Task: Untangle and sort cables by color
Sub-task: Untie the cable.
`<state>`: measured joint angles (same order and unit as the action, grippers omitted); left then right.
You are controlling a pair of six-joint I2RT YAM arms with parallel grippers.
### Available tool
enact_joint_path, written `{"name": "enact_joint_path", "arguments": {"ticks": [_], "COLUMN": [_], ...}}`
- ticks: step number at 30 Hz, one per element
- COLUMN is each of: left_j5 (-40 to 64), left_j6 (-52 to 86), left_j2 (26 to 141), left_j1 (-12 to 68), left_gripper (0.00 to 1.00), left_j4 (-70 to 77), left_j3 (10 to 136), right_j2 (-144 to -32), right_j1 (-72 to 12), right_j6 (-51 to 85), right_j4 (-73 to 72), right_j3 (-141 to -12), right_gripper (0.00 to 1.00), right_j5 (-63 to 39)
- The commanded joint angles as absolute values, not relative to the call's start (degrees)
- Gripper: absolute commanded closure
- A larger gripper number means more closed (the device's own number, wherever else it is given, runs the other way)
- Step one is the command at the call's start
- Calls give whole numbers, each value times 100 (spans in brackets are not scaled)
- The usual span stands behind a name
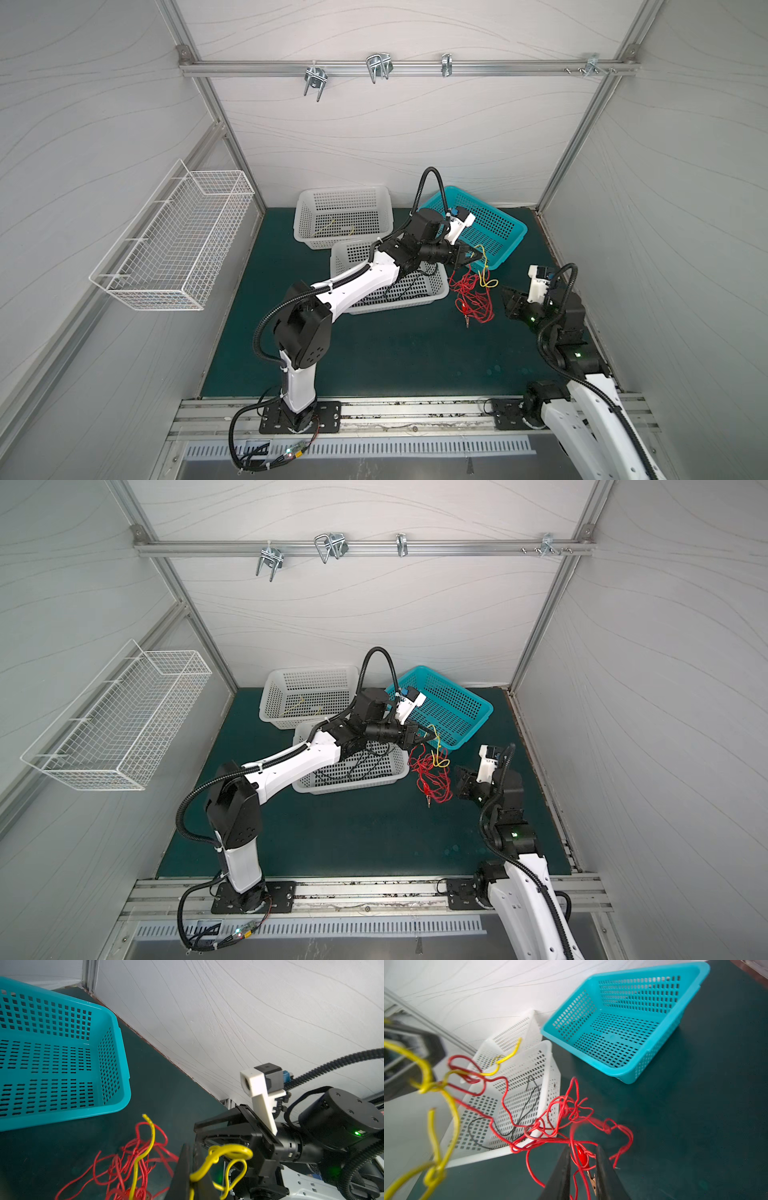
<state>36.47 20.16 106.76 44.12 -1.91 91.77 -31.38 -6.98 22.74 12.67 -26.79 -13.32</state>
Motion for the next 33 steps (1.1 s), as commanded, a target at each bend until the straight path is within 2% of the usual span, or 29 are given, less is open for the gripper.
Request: {"name": "enact_joint_path", "arguments": {"ticks": [1,11,20,23,27,30,33], "left_j5": [3913,4048,3943,3916,3749,3637,3570], "left_j6": [2170,2374,2655,2795,2912,3072,3261], "left_j2": [10766,10821,10866,10806,10703,10664,10664], "left_j1": [4403,4395,4395,4396,4395,4395,4402], "left_gripper": [100,100,100,100,100,100,100], "left_j4": [237,508,793,917,882,844,857], "left_j3": [9421,9379,9292,9200,9147,9167,9202], "right_j2": [-3124,-3942,-4648,-4676,-4668,-4596,-4421], "right_j1": [-681,-1330,-1917,-1937,-1934,-1936,-1940], "right_j6": [2215,2623,2945,3036,3046,3040,3109], "right_j4": [896,-811,-1824,-2034,-2061,-1906,-1732], "right_j3": [-2839,-2579,-2530,-2404,-2291,-2229,-2133], "right_gripper": [73,61,57,63,85,97,100], "right_j5": [-2336,-2964,-2339,-1921,-1503,-1244,-942]}}
